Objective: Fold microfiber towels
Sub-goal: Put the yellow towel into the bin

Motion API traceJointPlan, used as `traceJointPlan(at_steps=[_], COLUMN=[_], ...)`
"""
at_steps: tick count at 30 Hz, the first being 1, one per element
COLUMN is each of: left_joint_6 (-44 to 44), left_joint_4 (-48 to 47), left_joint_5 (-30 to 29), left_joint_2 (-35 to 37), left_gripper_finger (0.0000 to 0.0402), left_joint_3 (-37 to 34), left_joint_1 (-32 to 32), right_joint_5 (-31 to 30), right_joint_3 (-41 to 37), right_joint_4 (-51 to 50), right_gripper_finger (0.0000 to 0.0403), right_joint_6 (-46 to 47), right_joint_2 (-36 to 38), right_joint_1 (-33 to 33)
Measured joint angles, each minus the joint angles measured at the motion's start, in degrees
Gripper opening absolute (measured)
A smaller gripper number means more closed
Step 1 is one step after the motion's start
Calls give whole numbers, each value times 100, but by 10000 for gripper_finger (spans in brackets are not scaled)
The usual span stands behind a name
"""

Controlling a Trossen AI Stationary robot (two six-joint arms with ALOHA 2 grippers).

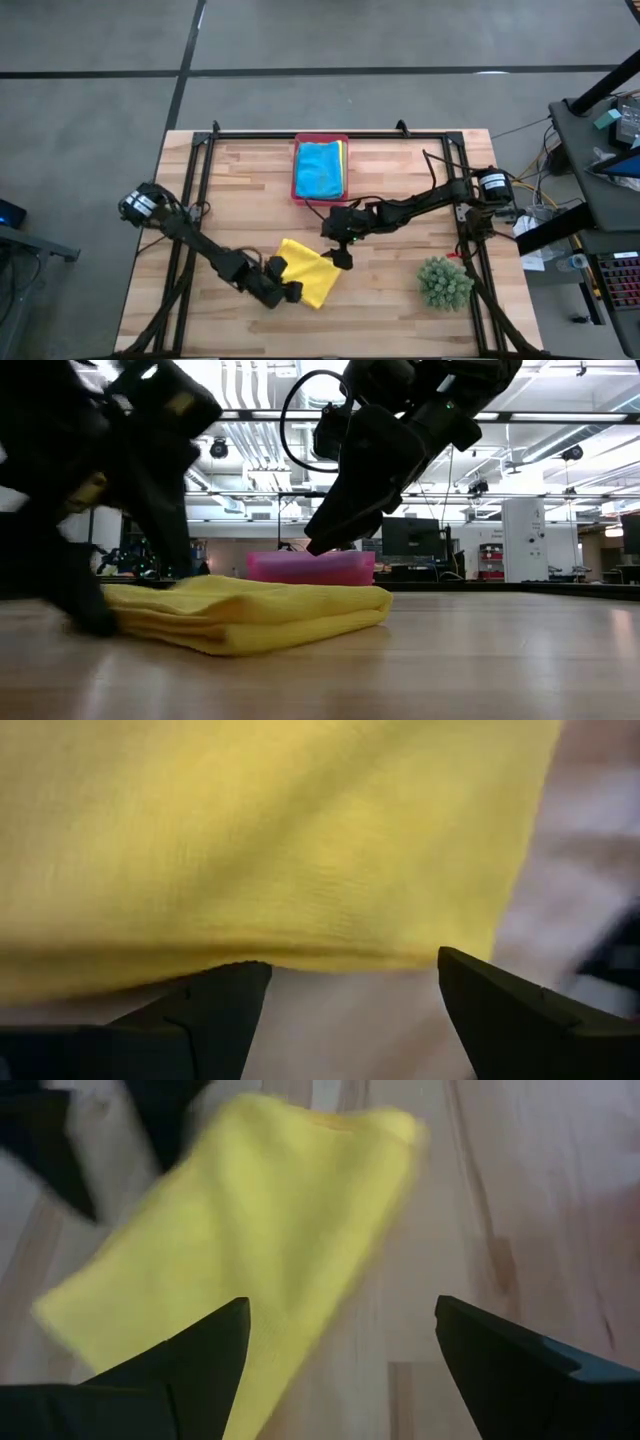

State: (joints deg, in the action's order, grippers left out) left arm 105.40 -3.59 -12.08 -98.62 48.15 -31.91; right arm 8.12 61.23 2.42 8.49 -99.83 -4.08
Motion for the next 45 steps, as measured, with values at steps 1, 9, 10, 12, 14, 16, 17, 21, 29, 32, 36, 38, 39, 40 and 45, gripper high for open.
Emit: traceJointPlan(at_steps=[1, 9, 10, 12, 14, 16, 17, 21, 29, 32, 36, 38, 39, 40, 45], left_joint_6=[-389, -2110, -2013, -1786, -1407, -1009, -818, -159, 221, 328, 357, 359, 359, 356, 283], left_joint_4=[-218, -1724, -1702, -1712, -1758, -1685, -1645, -1598, -107, 226, 309, 297, 291, 270, 194], left_joint_5=[55, 461, 330, 252, 102, -76, -112, -183, -174, -185, -176, -175, -180, -200, -433], left_joint_2=[84, 1444, 1626, 1821, 1897, 1945, 1925, 1604, 691, 391, 210, 200, 200, 200, 189], left_gripper_finger=[281, 281, 281, 281, 281, 281, 281, 281, 281, 281, 281, 281, 281, 281, 281], left_joint_3=[-36, -172, -215, -322, -404, -423, -435, -460, -405, -355, -262, -252, -254, -254, -311], left_joint_1=[136, 918, 910, 886, 812, 692, 644, 497, 399, 396, 394, 394, 394, 394, 424], right_joint_5=[0, -17, -17, -66, -101, -125, -123, -173, -210, -208, -166, -164, -158, -118, 264], right_joint_3=[0, -48, -59, -114, -216, -344, -391, -455, -384, -363, -355, -350, -350, -350, -350], right_joint_4=[2, -28, 15, 76, 370, 684, 790, 906, 913, 935, 1003, 1033, 1032, 1057, 1514], right_gripper_finger=[306, 306, 307, 308, 308, 309, 309, 309, 309, 309, 309, 309, 309, 308, 301], right_joint_6=[1, 619, 754, 1005, 1219, 1471, 1580, 1859, 2020, 2018, 2013, 2007, 2009, 2009, 2084], right_joint_2=[0, -17, -31, -37, -37, -37, -37, -124, -504, -593, -616, -616, -616, -616, -717], right_joint_1=[0, 0, 0, 0, 0, 0, 0, 0, 0, 0, 0, 0, 0, 0, -23])
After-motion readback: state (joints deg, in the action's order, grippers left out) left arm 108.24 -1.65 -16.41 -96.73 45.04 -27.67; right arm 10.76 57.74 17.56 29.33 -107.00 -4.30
